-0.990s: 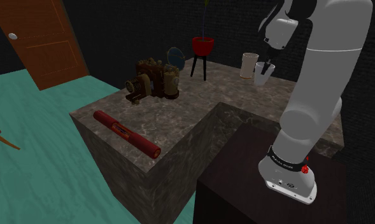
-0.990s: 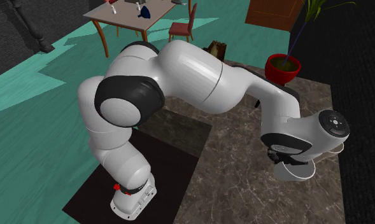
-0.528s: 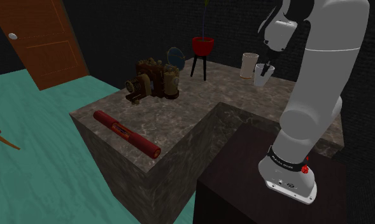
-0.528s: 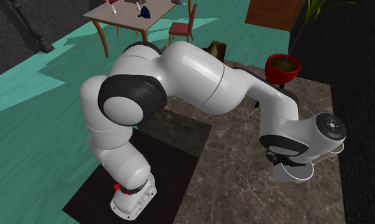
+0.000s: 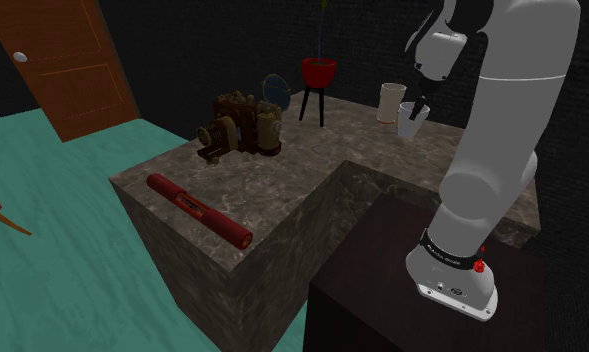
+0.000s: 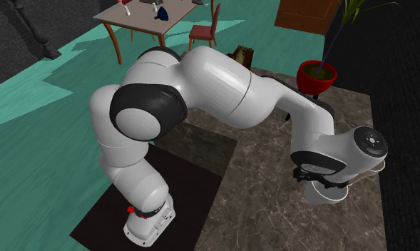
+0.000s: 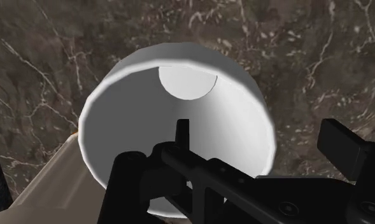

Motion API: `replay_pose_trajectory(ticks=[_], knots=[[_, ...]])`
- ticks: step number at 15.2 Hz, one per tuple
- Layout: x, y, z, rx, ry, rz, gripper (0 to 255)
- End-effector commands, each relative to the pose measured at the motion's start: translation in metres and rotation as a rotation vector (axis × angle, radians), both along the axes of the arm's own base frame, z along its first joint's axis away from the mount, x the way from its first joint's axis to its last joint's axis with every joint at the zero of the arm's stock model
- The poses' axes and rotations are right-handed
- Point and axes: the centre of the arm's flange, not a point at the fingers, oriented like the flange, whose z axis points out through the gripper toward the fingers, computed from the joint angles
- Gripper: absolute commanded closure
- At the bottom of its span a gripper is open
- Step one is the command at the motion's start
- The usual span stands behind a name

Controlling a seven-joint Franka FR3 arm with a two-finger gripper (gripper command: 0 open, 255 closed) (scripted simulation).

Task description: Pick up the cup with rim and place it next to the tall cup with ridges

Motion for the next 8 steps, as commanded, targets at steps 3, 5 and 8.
replay_pose_trajectory(ticks=[3, 5, 8], knots=[[-0.006, 0.001, 0.039, 0.0, 0.0, 0.0, 0], [-0.008, 0.002, 0.049, 0.0, 0.0, 0.0, 0], [-0.008, 0.002, 0.049, 0.0, 0.0, 0.0, 0]])
